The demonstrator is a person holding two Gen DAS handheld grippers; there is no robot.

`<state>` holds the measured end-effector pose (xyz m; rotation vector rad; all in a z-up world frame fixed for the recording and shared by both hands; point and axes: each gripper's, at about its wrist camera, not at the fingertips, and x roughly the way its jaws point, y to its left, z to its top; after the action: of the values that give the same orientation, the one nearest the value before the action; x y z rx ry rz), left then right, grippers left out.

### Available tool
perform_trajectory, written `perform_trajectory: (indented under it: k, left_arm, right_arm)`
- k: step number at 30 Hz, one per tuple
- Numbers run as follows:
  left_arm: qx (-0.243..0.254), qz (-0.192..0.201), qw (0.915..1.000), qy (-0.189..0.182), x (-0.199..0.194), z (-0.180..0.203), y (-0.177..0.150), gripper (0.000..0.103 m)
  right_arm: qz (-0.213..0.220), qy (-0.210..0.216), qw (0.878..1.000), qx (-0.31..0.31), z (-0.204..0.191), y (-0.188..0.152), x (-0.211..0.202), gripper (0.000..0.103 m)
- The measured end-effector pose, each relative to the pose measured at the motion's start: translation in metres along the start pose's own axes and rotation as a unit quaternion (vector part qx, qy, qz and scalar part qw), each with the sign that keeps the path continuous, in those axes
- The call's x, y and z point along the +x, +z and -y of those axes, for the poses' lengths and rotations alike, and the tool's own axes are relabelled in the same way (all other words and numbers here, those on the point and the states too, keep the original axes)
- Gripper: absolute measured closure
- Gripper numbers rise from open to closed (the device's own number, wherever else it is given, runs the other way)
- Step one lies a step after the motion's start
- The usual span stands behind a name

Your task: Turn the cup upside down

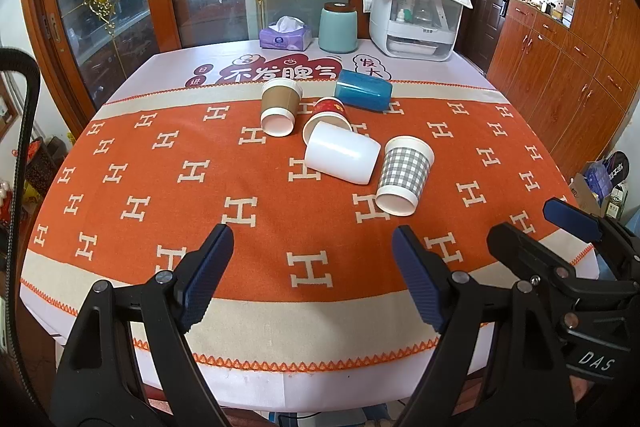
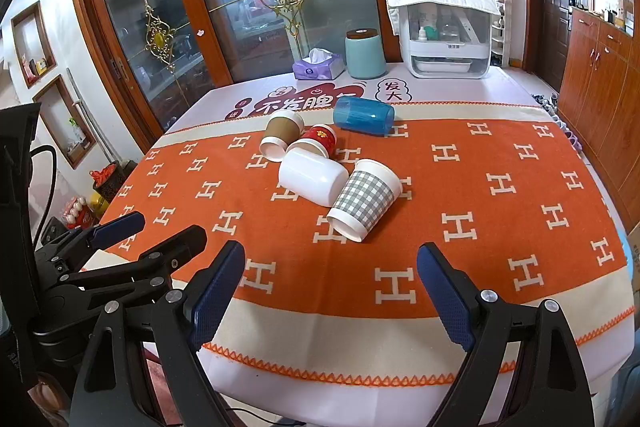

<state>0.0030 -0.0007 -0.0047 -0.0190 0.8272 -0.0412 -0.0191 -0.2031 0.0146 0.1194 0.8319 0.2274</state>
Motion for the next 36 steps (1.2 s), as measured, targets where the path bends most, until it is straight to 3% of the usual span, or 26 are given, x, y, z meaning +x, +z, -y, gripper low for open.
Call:
perform_trajectory:
  k: [36]
  left_arm:
    - [0.002,-0.009,1.0000,0.000,0.0066,-0.0002,-0.0034,0.023]
  right_arm:
    - [-0.001,0.001,1.000,0.003,0.0013,-0.0066,0.0050,0.014]
